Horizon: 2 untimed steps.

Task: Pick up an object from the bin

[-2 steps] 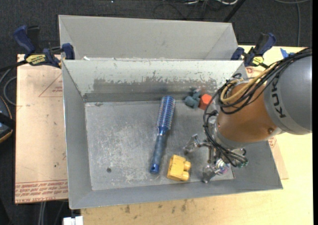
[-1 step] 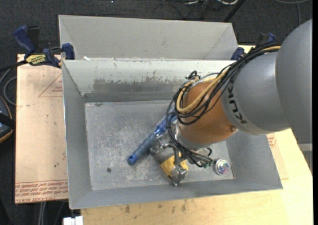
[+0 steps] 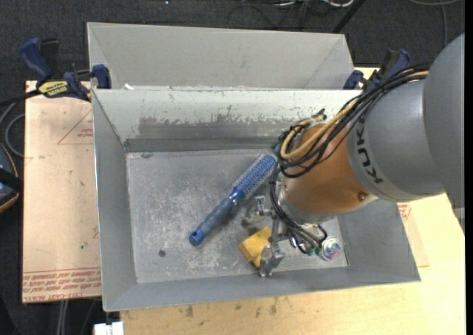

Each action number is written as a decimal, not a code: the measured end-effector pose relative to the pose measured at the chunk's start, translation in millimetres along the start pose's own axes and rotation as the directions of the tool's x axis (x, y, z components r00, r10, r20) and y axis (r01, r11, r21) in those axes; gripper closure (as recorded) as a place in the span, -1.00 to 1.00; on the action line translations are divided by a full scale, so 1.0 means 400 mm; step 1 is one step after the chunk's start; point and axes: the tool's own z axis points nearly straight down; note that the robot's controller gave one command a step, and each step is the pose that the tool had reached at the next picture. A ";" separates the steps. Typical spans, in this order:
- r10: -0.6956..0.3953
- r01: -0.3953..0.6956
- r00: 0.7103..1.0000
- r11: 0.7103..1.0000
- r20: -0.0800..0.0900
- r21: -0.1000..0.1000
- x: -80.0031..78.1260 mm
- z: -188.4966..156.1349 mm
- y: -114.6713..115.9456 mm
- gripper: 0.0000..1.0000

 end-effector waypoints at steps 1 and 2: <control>0.000 0.000 1.000 1.000 0.003 0.004 0.000 0.002 -0.006 1.00; 0.006 -0.006 1.000 1.000 -0.014 0.006 -0.008 -0.334 -0.012 1.00</control>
Offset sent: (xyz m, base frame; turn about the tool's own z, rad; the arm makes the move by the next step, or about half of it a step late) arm 0.0000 0.0000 0.0000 0.0000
